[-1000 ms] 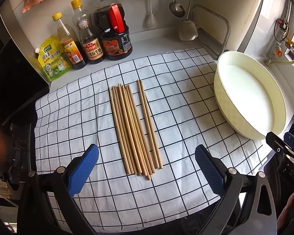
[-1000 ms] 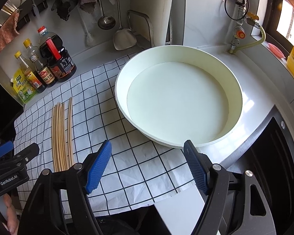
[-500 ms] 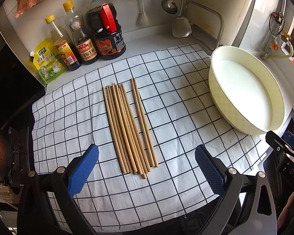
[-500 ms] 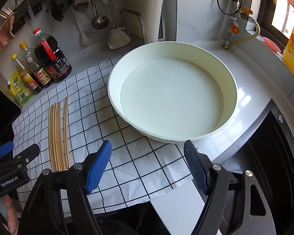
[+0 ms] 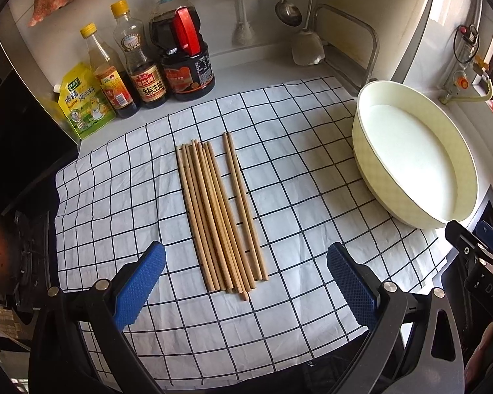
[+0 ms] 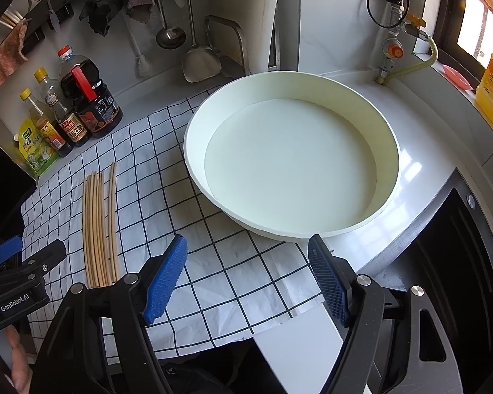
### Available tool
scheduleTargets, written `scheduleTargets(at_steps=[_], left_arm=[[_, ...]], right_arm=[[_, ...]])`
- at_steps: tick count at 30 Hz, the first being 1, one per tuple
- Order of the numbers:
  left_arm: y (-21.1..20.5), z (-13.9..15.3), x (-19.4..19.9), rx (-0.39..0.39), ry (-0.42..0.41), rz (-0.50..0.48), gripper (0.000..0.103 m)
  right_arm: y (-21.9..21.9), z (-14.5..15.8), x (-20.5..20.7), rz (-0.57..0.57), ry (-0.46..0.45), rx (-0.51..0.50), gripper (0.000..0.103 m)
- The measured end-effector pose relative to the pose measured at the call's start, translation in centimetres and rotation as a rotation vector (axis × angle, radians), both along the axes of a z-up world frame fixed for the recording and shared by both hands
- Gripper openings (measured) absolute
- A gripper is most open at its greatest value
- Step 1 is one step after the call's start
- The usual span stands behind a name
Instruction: Organize utensils
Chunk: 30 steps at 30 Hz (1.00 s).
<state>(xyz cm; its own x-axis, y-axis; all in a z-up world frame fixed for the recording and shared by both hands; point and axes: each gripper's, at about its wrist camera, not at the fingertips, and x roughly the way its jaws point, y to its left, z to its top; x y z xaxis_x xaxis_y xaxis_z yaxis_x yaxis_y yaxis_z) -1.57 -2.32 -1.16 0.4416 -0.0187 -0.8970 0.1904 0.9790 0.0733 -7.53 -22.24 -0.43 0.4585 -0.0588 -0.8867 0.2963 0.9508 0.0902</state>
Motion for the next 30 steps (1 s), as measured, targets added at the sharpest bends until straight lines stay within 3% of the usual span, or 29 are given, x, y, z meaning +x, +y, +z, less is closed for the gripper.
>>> scheduleTargets(at_steps=[10, 17, 30], left_arm=[[6.3, -0.6, 1.3, -0.023, -0.024, 0.142, 0.097], [11.6, -4.3, 2.9, 0.013, 0.040, 0.219, 0.097], [13.5, -8.8, 6.0, -0.044, -0.011, 0.190, 0.097]], right_arm=[[4.6, -0.3, 2.1, 0.162, -0.030, 0.025, 0.073], [9.6, -2.3, 4.5, 0.303, -0.007, 0.046, 0.073], [14.3, -7.4, 8.4, 0.361, -0.014, -0.001, 0.072]])
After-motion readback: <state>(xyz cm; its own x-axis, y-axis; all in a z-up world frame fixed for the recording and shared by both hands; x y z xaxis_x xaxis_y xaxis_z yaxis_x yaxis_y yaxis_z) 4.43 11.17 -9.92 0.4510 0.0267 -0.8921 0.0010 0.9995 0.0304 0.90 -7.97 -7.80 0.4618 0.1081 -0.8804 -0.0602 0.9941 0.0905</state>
